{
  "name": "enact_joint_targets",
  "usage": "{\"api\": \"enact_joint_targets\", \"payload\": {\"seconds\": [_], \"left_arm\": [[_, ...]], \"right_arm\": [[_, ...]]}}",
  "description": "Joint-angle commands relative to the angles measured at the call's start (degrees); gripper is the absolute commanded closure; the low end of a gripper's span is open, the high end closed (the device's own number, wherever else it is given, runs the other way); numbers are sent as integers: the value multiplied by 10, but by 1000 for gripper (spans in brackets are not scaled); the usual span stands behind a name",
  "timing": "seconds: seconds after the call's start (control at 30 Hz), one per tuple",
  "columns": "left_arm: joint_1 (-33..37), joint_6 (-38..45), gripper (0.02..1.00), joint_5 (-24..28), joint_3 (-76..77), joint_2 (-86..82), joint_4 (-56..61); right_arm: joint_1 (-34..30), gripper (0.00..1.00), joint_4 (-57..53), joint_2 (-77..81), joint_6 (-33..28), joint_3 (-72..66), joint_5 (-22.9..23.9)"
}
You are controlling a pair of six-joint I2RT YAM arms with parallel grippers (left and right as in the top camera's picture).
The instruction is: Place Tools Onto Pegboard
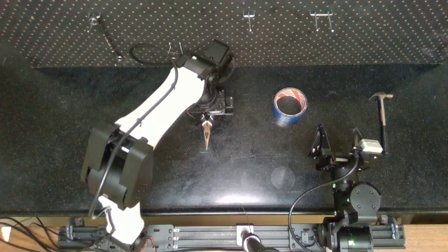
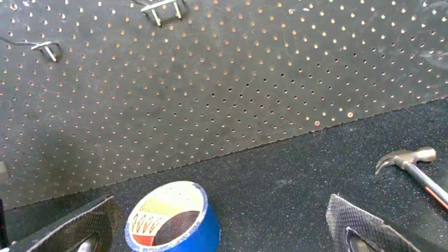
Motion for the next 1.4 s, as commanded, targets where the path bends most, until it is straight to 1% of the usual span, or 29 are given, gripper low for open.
{"api": "enact_joint_targets", "payload": {"seconds": [0.03,0.13,0.2,0.33,0.4,0.53,0.67,0.87,1.0,1.17,1.4], "left_arm": [[23,55,23,2,-4,16,5],[26,66,23,5,-4,23,5],[22,79,23,15,-3,28,8],[10,96,23,11,-3,33,10],[12,95,23,0,-3,33,11],[24,96,23,0,-4,33,12],[15,124,25,2,-3,38,21],[15,121,23,2,-4,44,25],[20,93,23,4,-3,54,33],[18,90,23,4,-3,67,38],[20,47,23,8,-3,78,49]], "right_arm": [[-3,27,-2,-4,9,-2,5],[-3,25,-1,-4,9,-2,5],[-3,25,-1,-4,9,-2,5],[-3,27,-1,-4,9,-3,5],[-3,25,-1,-4,9,-2,5],[-3,27,-1,-4,9,-3,5],[-3,25,-1,-4,9,-3,5],[-3,25,-1,-4,9,-2,5],[-3,25,-2,-4,9,-2,5],[-3,25,-1,-4,9,-2,5],[-3,25,-1,-4,9,-3,5]]}}
